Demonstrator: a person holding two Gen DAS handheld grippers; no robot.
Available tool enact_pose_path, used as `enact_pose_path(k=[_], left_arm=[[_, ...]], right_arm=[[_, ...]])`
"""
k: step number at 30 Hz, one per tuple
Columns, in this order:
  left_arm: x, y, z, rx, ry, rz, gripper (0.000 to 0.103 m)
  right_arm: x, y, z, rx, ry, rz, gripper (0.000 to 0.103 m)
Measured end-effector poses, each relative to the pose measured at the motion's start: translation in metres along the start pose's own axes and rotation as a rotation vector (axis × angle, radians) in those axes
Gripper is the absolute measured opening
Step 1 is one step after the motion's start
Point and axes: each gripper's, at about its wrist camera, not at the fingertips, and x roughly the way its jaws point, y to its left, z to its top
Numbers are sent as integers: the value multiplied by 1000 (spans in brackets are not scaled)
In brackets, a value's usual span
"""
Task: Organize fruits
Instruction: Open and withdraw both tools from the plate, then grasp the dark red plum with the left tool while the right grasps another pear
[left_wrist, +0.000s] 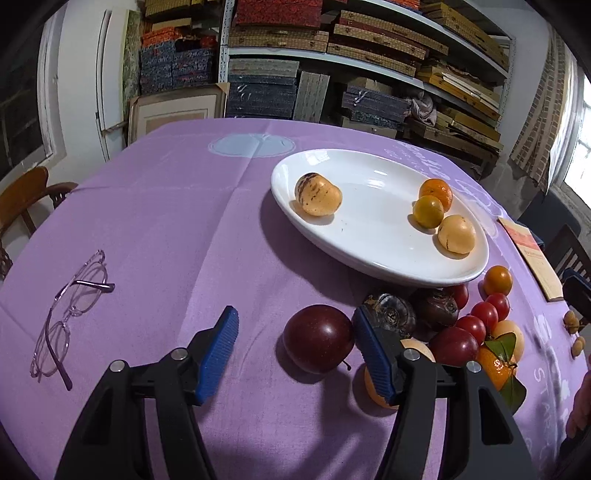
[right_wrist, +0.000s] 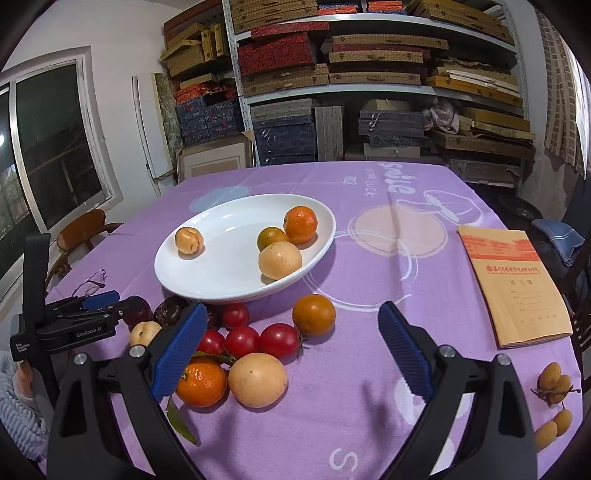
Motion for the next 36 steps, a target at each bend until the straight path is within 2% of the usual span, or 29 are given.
enact_pose_path(k=[9, 13, 14, 20, 23, 26, 28, 30, 32, 36], left_arm=[[5, 3, -1, 4, 16, -41, 63], [7, -3, -2, 19, 36, -61, 43], [8, -3, -2, 16, 39, -64, 42], [7, 0, -2, 2, 39, -71, 41], [-3, 5, -1, -18, 5, -57, 41], [-16, 11, 1, -46, -39, -31, 41], [-24, 15, 2, -56, -57, -11, 41], [-29, 16, 2, -60, -68, 6, 41], [-34, 15, 2, -52, -74, 7, 41], [-38, 9, 2, -34, -77, -8, 41]], right_arm=[[2, -4, 1, 19, 7, 3, 94], [1, -2, 0, 10, 0, 4, 94], [0, -2, 0, 10, -3, 2, 94], [0, -4, -1, 20, -3, 0, 94], [3, -7, -2, 21, 9, -8, 94], [8, -7, -3, 6, 37, -25, 94], [17, -4, -7, -22, 91, -33, 94], [23, 2, -11, -64, 134, -41, 80], [25, 9, -14, -99, 160, -43, 74], [25, 21, -22, -162, 183, -35, 74]])
